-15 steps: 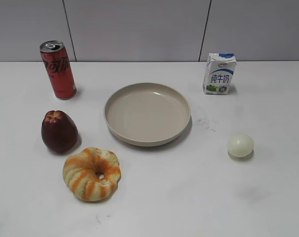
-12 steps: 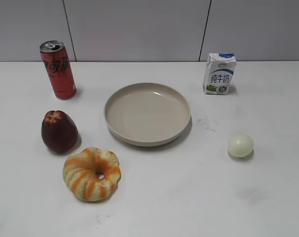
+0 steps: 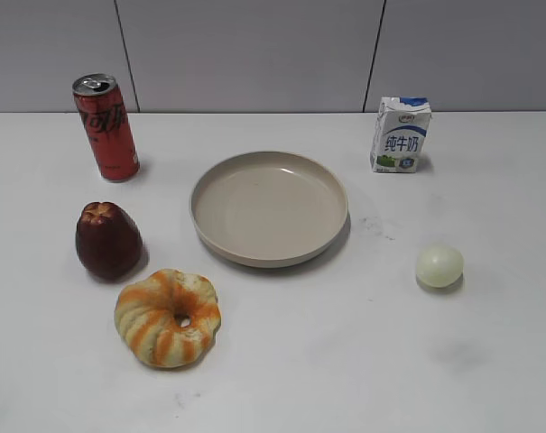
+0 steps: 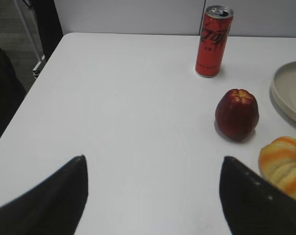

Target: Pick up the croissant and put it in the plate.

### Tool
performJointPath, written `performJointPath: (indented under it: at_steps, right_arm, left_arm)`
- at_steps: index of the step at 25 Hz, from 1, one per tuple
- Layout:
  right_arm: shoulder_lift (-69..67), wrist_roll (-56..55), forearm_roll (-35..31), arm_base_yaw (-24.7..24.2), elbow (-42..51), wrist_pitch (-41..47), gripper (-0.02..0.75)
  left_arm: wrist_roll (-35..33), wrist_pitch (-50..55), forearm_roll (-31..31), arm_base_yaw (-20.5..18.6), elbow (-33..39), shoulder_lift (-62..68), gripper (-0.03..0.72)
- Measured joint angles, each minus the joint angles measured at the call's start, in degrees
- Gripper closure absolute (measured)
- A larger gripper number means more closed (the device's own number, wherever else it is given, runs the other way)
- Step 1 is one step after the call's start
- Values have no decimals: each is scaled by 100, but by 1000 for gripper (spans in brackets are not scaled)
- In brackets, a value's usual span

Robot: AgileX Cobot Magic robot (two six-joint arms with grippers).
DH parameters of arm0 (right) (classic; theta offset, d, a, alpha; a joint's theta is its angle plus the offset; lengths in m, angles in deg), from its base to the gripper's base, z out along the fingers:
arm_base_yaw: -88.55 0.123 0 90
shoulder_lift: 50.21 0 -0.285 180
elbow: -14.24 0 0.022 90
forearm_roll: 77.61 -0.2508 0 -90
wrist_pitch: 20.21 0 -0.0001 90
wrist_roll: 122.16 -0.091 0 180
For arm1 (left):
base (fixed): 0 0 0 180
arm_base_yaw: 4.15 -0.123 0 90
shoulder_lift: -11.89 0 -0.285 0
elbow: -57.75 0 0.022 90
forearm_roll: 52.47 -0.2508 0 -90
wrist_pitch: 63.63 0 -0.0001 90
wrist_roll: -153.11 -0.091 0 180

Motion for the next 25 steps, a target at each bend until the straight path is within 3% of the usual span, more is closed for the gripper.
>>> performJointPath:
  at_steps: [8,14,18,25]
  right_arm:
    - [0,0,0,0,0,0,197]
    - [0,0,0,0,0,0,197]
    - [0,0,0,0,0,0,197]
    - [0,0,0,0,0,0,197]
  left_arm:
    - [-2,-1898,108,0,-520,1899,78]
    - [-49,-2148,999,368,-1182,3927,80]
    - [-93,-1769,1431,1037,-1623,5330,81]
    - [-118,-1735,1492,2591,-1887,7465,87]
